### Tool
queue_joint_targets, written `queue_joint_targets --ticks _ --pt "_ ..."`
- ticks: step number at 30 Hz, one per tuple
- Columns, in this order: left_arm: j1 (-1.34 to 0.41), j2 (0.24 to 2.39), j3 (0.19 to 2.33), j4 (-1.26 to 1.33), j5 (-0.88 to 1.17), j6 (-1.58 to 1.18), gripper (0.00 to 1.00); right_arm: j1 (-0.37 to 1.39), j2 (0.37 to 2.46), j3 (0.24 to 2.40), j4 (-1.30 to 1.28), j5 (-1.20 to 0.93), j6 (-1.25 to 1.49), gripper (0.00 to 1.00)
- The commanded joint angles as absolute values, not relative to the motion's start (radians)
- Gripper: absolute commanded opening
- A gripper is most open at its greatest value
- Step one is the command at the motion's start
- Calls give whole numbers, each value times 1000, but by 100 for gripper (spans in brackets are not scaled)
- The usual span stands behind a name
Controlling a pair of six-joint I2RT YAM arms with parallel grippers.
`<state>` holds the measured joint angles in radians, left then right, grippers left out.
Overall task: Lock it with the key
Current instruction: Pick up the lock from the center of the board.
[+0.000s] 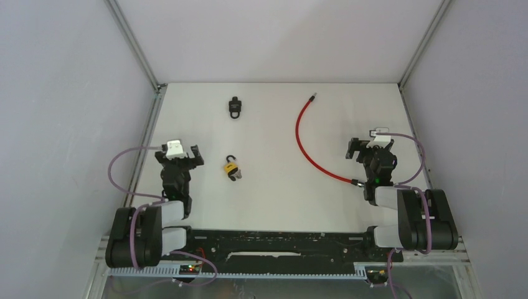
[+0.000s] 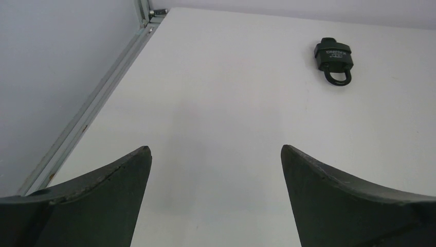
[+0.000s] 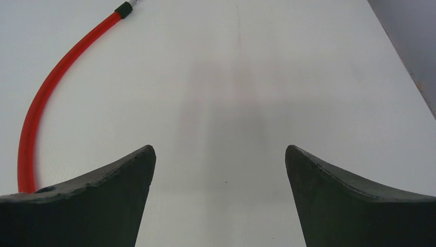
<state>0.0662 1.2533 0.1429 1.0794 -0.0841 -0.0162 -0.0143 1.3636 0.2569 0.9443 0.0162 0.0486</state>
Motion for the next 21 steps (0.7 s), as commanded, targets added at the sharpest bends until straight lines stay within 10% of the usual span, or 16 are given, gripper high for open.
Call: queue_joint_targets --ticks 1,7,21 --pt "-77 1035 44 1142 -328 78 100 -11 1359 250 975 27 43 99" --pt "-132 641 268 323 -579 -264 100 -12 1358 252 973 27 42 99" --pt "-129 614 465 -263 -555 -731 100 -8 1357 249 976 38 40 100"
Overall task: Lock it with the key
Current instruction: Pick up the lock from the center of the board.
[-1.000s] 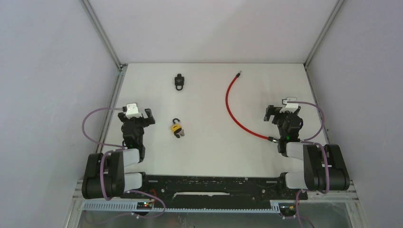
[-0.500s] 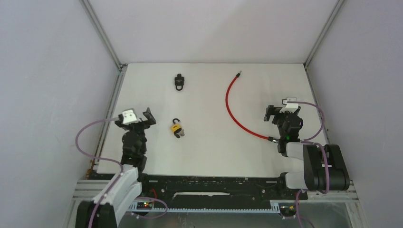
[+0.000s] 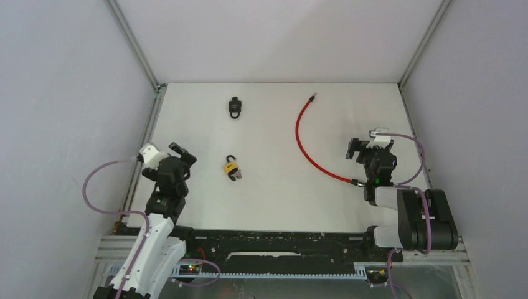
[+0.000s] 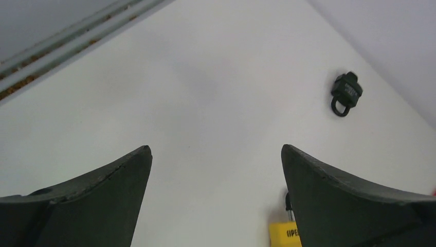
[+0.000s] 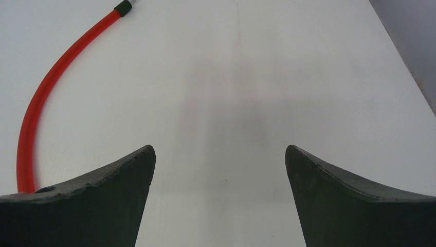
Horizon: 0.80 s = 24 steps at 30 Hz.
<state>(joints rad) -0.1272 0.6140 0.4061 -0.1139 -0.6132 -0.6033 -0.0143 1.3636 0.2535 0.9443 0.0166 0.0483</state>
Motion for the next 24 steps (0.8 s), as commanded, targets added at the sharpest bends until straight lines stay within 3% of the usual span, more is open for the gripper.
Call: queue_joint_targets --ticks 1,6,9,15,24 --pt "-129 621 467 -267 -534 -745 100 -4 1357 246 981 46 39 99" --pt "-130 699 567 -394 -457 -694 100 64 1300 247 957 236 45 99" --pt "-129 729 631 -457 -442 -677 100 116 1198 364 690 363 42 99" --pt "-131 833 725 -464 -329 -680 100 93 954 549 148 273 433 99" --pt "-372 1027 837 -488 -413 -602 96 41 726 604 -208 121 427 100"
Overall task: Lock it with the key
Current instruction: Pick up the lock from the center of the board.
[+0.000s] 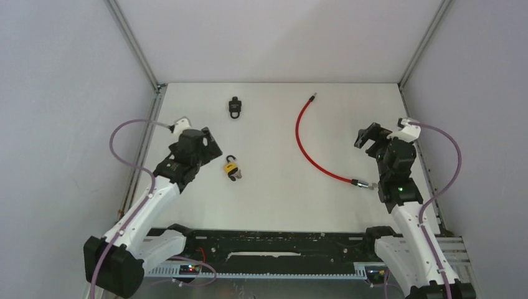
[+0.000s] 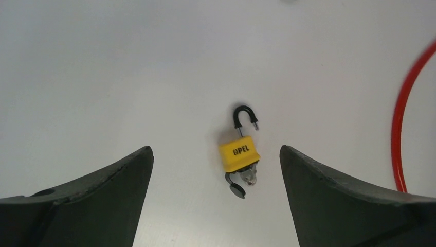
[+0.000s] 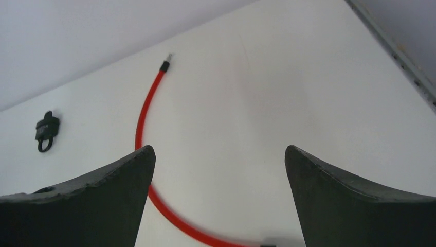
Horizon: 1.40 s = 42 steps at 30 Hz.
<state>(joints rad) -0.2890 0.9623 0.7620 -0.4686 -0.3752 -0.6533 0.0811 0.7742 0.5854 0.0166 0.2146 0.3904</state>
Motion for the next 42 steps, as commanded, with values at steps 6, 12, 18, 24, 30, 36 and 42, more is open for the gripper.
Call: queue_joint_targets --ticks 6,12,18,24,30,36,42 --pt "-397 1152 837 -438 -344 -631 96 -25 757 598 -322 241 483 99" --pt "-451 1260 888 -450 -326 -669 96 -32 793 604 -343 164 472 99" --pt "-487 1335 874 -425 -299 -788 95 -30 827 601 -358 103 469 98" --pt "-536 1453 906 -420 -315 -836 91 -18 833 580 -346 74 460 97" --pt "-542 1544 964 -498 -364 -923 89 -9 852 578 -344 77 456 97" --pt "-543 1553 973 -573 -454 -1021 85 -8 888 578 -333 70 456 96" --pt "-541 1581 981 -580 -468 -1032 82 -6 893 578 -336 63 457 96"
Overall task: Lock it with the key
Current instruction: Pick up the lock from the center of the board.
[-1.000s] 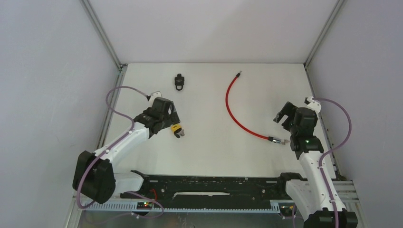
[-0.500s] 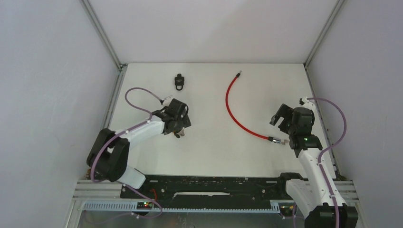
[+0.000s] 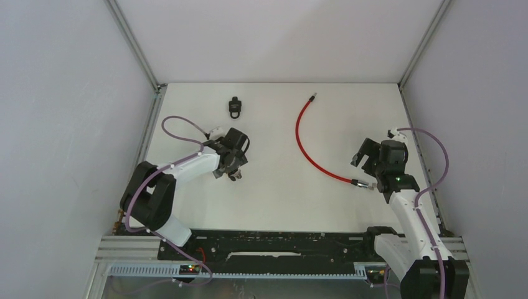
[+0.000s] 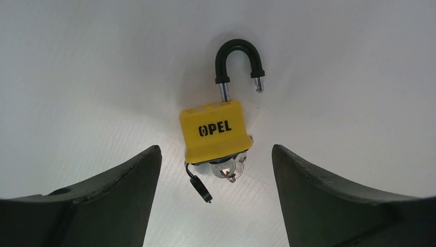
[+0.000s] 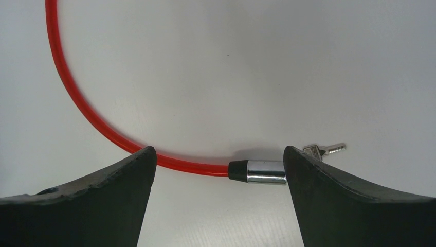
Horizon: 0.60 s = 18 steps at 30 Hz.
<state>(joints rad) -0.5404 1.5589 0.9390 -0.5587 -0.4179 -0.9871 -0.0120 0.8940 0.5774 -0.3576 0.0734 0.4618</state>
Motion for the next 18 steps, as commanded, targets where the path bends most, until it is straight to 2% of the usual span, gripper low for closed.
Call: queue_joint_targets --ticks 1,12,16,18 --pt "-541 1589 982 -577 -468 -1031 81 -7 892 578 -336 64 457 96" --pt "-526 1666 1011 -558 -476 -1014 65 -5 907 578 -334 53 455 93" --pt "-524 1660 1006 -563 -490 -1010 64 -4 912 578 -340 51 453 92" --pt "-522 1660 1002 -567 -494 -1006 67 -4 913 578 -343 49 453 91"
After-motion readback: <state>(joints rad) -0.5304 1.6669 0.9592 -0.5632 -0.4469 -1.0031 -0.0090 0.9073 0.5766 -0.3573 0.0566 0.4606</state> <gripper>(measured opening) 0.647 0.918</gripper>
